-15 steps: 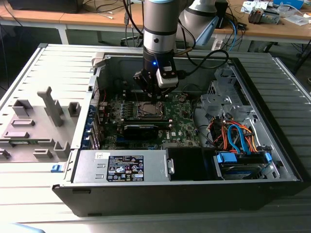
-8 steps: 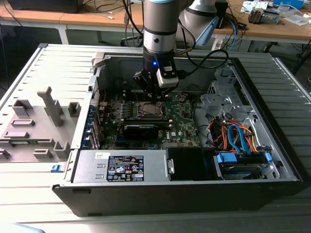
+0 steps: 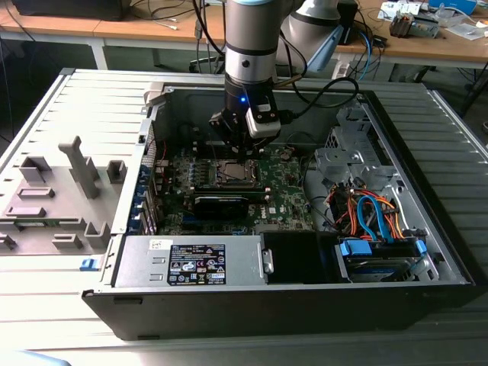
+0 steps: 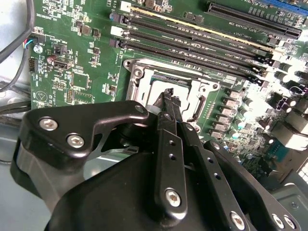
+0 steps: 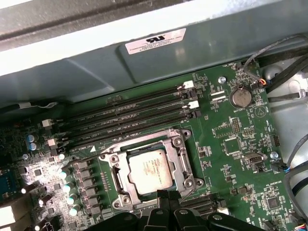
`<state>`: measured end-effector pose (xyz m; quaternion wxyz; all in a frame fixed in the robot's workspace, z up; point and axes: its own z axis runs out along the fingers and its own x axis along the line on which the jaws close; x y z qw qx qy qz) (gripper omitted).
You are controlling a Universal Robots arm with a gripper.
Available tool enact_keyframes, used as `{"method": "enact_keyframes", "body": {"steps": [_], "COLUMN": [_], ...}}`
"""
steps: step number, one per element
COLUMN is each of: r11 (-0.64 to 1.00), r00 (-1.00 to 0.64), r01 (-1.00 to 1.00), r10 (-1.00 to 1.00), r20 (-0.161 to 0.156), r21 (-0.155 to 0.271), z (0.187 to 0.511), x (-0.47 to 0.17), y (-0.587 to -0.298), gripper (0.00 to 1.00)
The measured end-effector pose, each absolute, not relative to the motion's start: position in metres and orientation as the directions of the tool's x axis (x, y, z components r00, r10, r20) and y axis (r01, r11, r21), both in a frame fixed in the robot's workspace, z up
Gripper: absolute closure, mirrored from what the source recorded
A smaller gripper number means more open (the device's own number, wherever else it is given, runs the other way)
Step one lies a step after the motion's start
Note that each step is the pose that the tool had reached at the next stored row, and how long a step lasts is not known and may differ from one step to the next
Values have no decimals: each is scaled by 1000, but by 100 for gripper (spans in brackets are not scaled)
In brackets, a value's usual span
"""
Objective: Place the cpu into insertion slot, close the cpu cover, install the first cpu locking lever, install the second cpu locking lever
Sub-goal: 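Install the first cpu locking lever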
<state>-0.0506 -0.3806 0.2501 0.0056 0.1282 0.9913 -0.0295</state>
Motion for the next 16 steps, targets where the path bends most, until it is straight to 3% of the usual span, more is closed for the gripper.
{"method": "enact_keyframes", "body": {"steps": [16], "r11": [970], "r00": [-971], "r01": [237], "r10": [236], "r20": [-19], "r21": [-57], "z": [250], "x": [-51], "y": [-381], "gripper": [89]}}
